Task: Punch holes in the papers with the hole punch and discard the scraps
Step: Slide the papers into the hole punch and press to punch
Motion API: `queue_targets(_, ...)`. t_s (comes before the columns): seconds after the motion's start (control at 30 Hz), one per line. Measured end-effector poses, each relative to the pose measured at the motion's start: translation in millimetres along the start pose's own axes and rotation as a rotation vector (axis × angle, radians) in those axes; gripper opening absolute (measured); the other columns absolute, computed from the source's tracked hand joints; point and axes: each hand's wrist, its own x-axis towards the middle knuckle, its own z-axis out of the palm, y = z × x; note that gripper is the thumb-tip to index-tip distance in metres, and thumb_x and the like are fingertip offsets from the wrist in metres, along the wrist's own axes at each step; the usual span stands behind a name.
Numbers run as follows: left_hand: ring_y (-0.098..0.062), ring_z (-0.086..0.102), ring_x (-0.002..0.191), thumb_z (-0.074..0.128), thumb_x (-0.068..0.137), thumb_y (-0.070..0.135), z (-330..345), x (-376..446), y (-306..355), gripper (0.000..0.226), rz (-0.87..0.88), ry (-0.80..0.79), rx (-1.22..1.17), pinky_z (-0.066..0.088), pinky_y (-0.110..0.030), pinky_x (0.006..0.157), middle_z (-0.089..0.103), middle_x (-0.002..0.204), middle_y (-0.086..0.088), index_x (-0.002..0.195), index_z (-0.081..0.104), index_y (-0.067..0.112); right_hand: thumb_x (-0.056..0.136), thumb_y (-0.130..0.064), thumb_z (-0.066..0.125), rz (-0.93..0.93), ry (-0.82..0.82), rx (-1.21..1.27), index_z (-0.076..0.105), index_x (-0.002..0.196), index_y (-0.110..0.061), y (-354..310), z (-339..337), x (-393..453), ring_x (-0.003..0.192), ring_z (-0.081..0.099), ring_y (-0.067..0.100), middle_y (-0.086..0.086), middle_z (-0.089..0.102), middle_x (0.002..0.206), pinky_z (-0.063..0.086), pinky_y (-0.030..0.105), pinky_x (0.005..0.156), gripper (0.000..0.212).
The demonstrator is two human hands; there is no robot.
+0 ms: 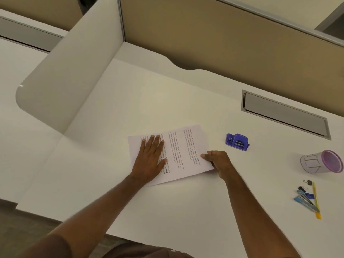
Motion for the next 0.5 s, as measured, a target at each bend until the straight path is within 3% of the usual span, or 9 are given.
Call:
queue_targets(0.17,-0.033,0.018,0.157,0.040,0.102,0.039,-17,-3,-10,0.060,-0.042,0.171,-0.151,0.015,-0.056,0.128,0.026,0.167,-0.016,0.153,0.042,0.007,0.086,-0.011,0.076,0.012,0.031,0.076,0.075,0.088,0.001,22,-13,-21,0.086,0.073,0.032,0.016,0.079,0.095,0.058,0.039,0.083,0.013)
queue_targets(0.3,-0.021,0.023,0.156,0.052,0.103,0.028,-31,-7,-16,0.047,-0.249,0.308,-0.469,0.019,-0.040,0.127,0.032,0.166,-0.003,0.149,0.049,0.017,0.087,-0.009,0.074,0.033,0.058,0.156,0.074,0.089,0.002,47,-33,-46,0.084,0.074,0.030,0.018,0.078,0.097,0.059,0.037,0.079,0.012)
queue_targets(0.4,-0.022,0.056,0.132,0.058,0.102,0.015,-40,-4,-12,0.037,-0.449,0.359,-0.831,0.044,-0.041,0.114,0.055,0.148,0.000,0.138,0.057,0.020,0.087,-0.008,0.073,0.076,0.082,0.255,0.067,0.102,0.016,69,-53,-64,0.093,0.072,0.037,0.023,0.076,0.102,0.056,0.044,0.090,0.029)
queue_targets(0.5,-0.029,0.073,0.099,0.056,0.102,0.012,-49,11,-1,0.028,-0.691,0.225,-1.233,0.058,-0.044,0.095,0.071,0.123,-0.011,0.129,0.062,0.015,0.086,-0.007,0.074,0.098,0.120,0.337,0.066,0.105,0.016,86,-74,-80,0.090,0.073,0.032,0.021,0.076,0.103,0.058,0.040,0.087,0.031)
